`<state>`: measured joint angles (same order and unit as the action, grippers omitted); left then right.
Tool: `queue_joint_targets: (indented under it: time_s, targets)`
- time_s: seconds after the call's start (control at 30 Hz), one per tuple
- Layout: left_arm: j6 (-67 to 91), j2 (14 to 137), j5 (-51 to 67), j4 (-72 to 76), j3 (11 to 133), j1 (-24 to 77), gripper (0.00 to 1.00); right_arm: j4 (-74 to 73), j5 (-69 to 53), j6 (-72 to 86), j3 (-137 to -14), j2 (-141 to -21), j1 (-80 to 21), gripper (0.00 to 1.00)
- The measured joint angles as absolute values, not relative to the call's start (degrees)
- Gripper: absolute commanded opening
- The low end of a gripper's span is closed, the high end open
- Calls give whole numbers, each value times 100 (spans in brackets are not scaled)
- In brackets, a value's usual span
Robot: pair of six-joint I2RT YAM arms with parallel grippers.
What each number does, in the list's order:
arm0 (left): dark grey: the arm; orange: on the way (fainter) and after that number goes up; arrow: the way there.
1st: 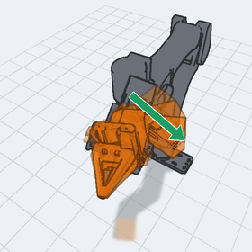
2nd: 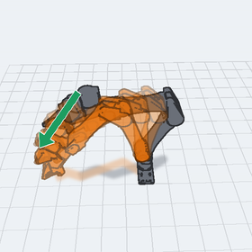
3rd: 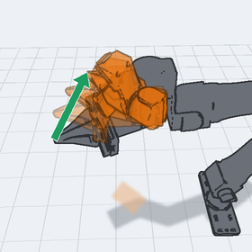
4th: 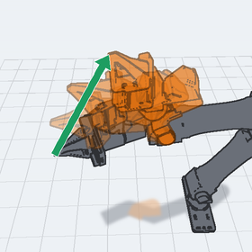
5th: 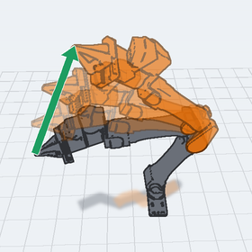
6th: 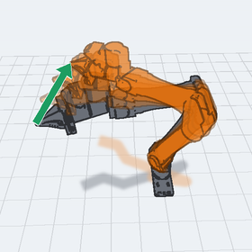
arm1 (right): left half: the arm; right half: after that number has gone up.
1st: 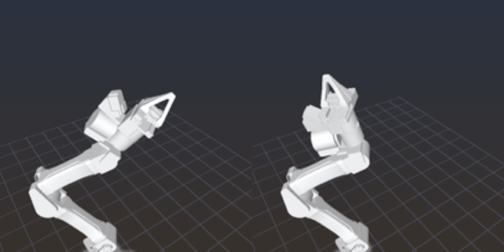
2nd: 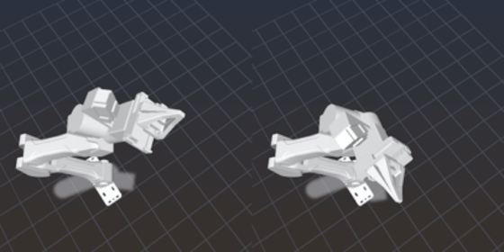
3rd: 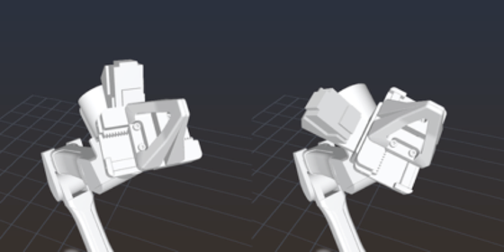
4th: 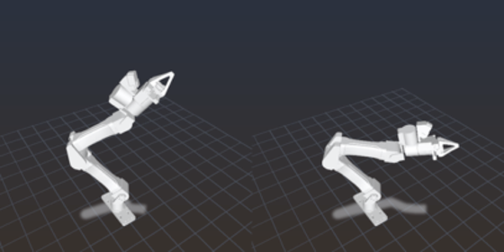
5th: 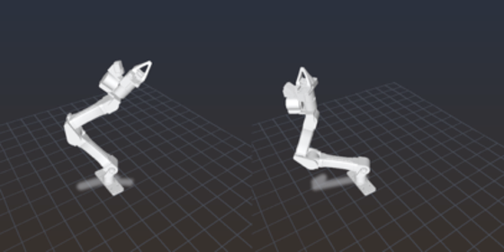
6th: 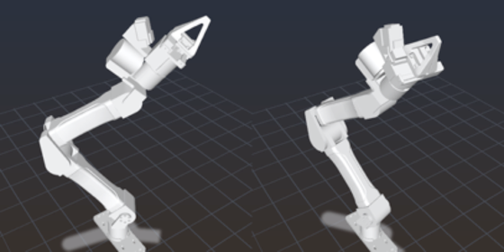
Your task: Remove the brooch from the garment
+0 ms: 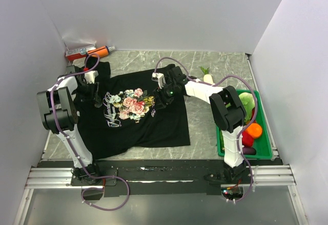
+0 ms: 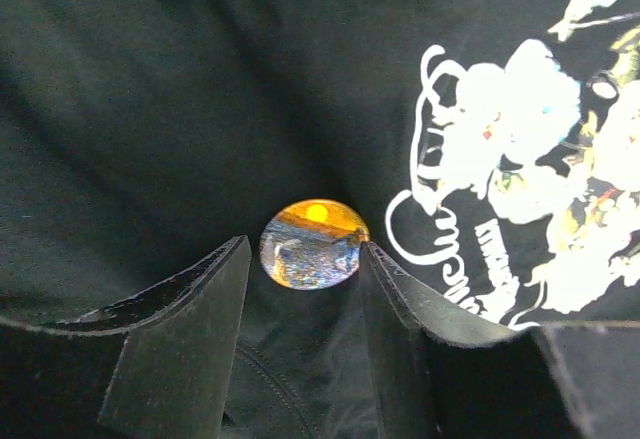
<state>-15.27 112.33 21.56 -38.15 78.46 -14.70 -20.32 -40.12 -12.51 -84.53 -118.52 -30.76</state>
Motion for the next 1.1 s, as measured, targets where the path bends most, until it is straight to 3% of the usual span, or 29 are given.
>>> queue_joint_targets:
  time_s: [0.23,0.43,0.67,1.1]
  targets:
    - [-1511,11233,2102,-3767,7843,-1470,50,-2029,-4012,-1249,-8477,-11854,-3076,69]
    - [-1520,11273,2460,-3933,7846,-1472,41,-2029,-4010,-1247,-8477,-11858,-3076,69]
    - [-1507,11336,2738,-4056,7846,-1476,22,-2027,-4010,-1247,-8477,-11861,-3076,69]
    - [-1118,11301,3028,-3959,7846,-1483,18,-2023,-4005,-1247,-8477,-11861,-3081,69]
